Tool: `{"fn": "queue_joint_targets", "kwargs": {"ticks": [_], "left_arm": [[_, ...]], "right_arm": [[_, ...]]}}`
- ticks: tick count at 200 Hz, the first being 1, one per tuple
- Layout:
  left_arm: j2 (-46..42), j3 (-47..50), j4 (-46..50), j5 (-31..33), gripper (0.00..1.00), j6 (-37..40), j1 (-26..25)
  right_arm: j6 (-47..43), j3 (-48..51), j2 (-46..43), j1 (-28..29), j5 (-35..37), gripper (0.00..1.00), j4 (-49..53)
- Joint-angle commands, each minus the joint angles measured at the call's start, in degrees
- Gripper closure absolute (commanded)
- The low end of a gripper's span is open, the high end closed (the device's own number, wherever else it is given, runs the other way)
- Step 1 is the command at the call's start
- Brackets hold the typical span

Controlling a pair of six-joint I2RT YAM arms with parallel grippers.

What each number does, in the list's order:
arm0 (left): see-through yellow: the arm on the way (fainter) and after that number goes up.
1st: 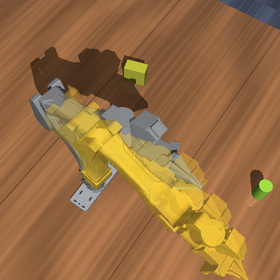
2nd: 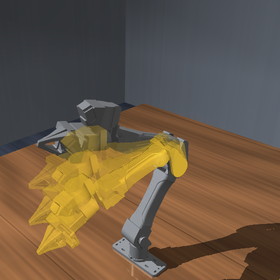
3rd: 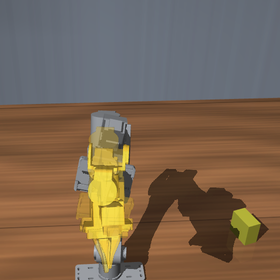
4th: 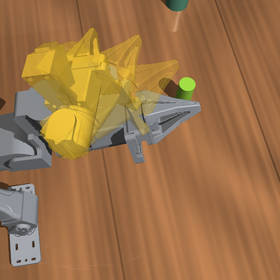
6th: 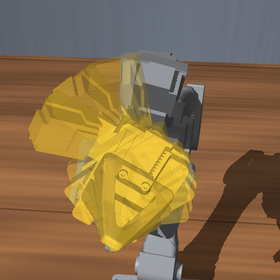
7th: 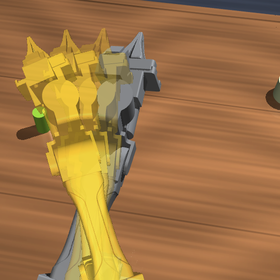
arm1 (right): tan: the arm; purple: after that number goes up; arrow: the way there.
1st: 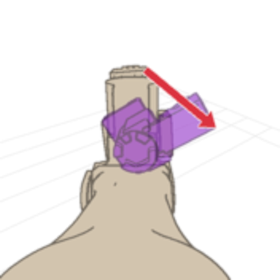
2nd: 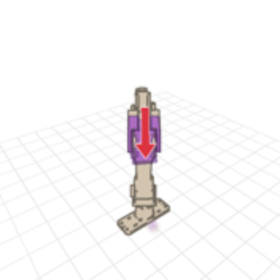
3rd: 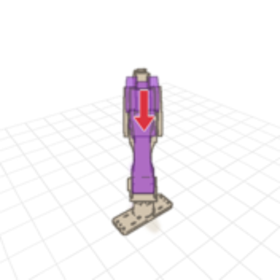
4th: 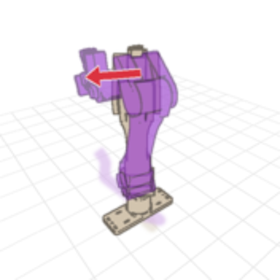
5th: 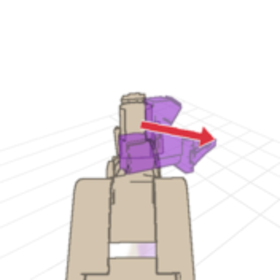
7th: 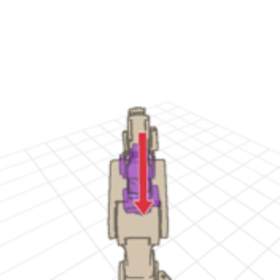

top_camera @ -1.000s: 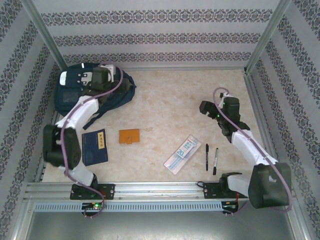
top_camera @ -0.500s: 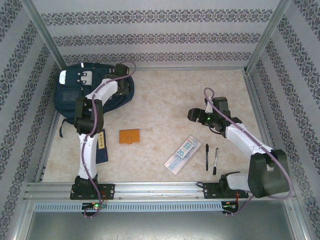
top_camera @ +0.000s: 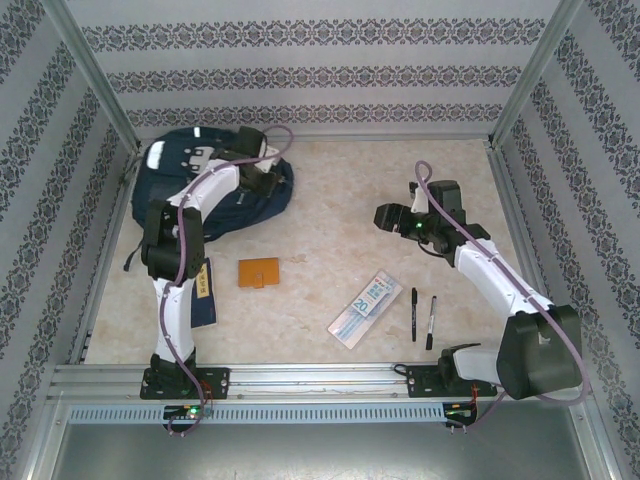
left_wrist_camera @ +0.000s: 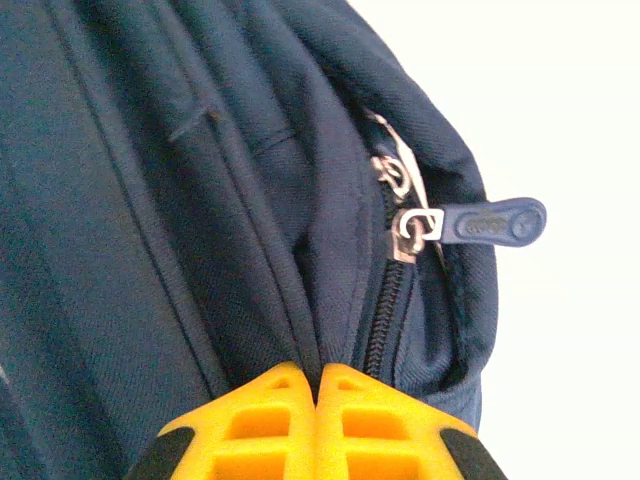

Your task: Pack books, pencil case, and school supplies into a backpack

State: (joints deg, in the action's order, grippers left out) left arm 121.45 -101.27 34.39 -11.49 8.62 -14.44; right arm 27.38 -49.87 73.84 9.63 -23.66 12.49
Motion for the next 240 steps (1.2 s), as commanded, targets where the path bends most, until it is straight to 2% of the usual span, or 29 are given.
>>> {"fn": "queue_joint_targets", "kwargs": {"ticks": [1,34,69,122,140,156,168,178,191,204,240], "left_arm": [[-5.45,4.0,-5.57,-13.09,1.0,15.21,-6.03],[-8.5,9.88,-8.73,-21.71,1.0,21.65,-8.43],[-13.48,17.31,-10.06,-30.15,1.0,32.29,-10.52],[-17.06,21.65,-12.24,-32.35,1.0,36.12,-10.7],[-17.12,22.03,-13.12,-32.19,1.0,35.96,-10.71],[-17.41,23.05,-15.4,-31.46,1.0,35.26,-10.7],[-17.78,24.18,-17.7,-29.84,1.0,34.91,-10.7],[-18.21,25.24,-19.87,-27.23,1.0,35.0,-10.68],[-18.4,25.99,-22.44,-22.66,1.0,35.29,-10.45],[-17.1,23.77,-23.66,-17.57,1.0,31.65,-9.66],[-12.53,15.88,-19.53,-12.9,1.0,26.61,-7.23]], "right_arm": [[2.13,-4.15,2.85,0.07,-0.17,0.26,0.14],[5.13,-9.53,10.89,0.08,-1.72,0.26,-0.31],[7.47,-17.07,22.58,0.7,-5.87,0.25,1.14],[9.86,-29.45,39.89,1.0,-12.82,0.26,2.45],[11.02,-32.56,44.64,0.95,-15.94,0.37,1.93],[12.7,-33.94,46.71,0.85,-19.84,0.65,-0.04],[13.6,-33.56,45.47,0.4,-20.37,0.89,-0.97],[14.65,-32.05,43.0,-0.18,-19.74,0.98,-2.41],[16.84,-28.88,38.95,-1.37,-19.6,1.0,-5.44],[18.71,-25.34,34.48,-2.7,-18.92,1.0,-7.77],[22.27,-14.15,23.81,-2.99,-15.92,1.0,-12.32]]}}
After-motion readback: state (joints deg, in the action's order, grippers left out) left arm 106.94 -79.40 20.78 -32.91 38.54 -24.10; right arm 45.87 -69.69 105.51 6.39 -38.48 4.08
